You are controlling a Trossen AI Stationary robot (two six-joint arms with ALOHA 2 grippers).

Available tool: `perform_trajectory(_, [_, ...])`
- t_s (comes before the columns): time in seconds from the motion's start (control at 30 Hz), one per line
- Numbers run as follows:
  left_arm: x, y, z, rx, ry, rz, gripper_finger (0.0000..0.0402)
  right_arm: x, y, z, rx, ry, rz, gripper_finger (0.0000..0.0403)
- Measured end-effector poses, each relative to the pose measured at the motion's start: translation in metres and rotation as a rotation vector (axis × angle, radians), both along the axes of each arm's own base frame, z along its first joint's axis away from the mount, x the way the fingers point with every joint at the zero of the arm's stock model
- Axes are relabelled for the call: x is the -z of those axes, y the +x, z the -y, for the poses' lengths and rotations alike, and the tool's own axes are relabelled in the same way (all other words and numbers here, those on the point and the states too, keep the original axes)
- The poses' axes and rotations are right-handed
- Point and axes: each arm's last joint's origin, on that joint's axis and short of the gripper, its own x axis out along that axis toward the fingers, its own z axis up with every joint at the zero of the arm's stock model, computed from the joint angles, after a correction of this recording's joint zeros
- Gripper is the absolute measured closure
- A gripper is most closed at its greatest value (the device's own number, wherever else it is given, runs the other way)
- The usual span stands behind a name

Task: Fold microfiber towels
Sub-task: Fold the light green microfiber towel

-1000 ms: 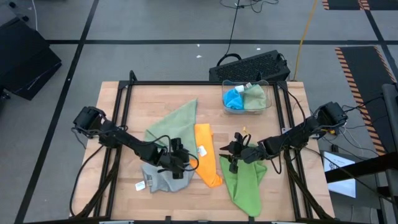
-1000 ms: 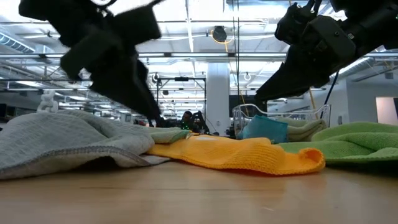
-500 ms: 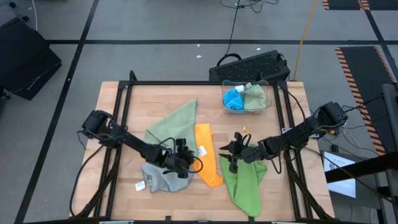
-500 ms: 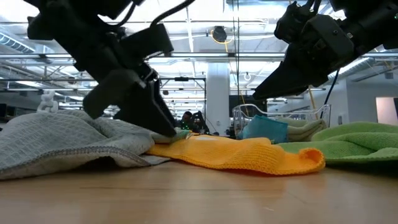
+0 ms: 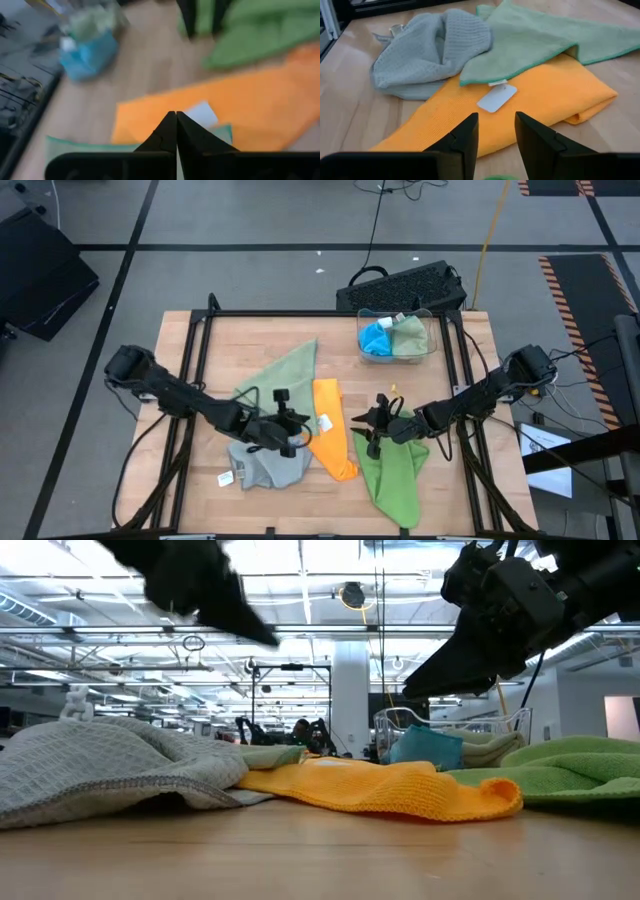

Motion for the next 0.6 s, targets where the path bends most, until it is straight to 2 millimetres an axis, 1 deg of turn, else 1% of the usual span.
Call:
perform_trajectory(0.17, [-0.033, -0.014, -0.003, -0.009, -0.011, 0.108, 0.0398, 0.006, 0.006, -0.007, -0.027, 0.001, 0.054, 0.0282])
perform_trajectory(0.27, [-0.042, -0.021, -0.005, 0.017, -0.046, 0.120, 0.0397, 0.009, 0.009, -0.009, -0.038, -0.008, 0.074, 0.0282])
perform_trajectory(0.4, [-0.040, -0.024, -0.005, 0.039, -0.074, 0.076, 0.0399, 0.018, 0.012, -0.007, -0.040, -0.039, 0.044, 0.0282])
perform_trajectory(0.5, [-0.034, -0.025, -0.004, 0.063, -0.143, 0.029, 0.0397, 0.023, 0.016, -0.006, -0.035, -0.046, 0.037, 0.0282])
perform_trajectory(0.6, [-0.018, -0.024, 0.000, 0.074, -0.217, -0.016, 0.0369, 0.024, 0.020, -0.006, -0.059, -0.050, 0.033, 0.0282])
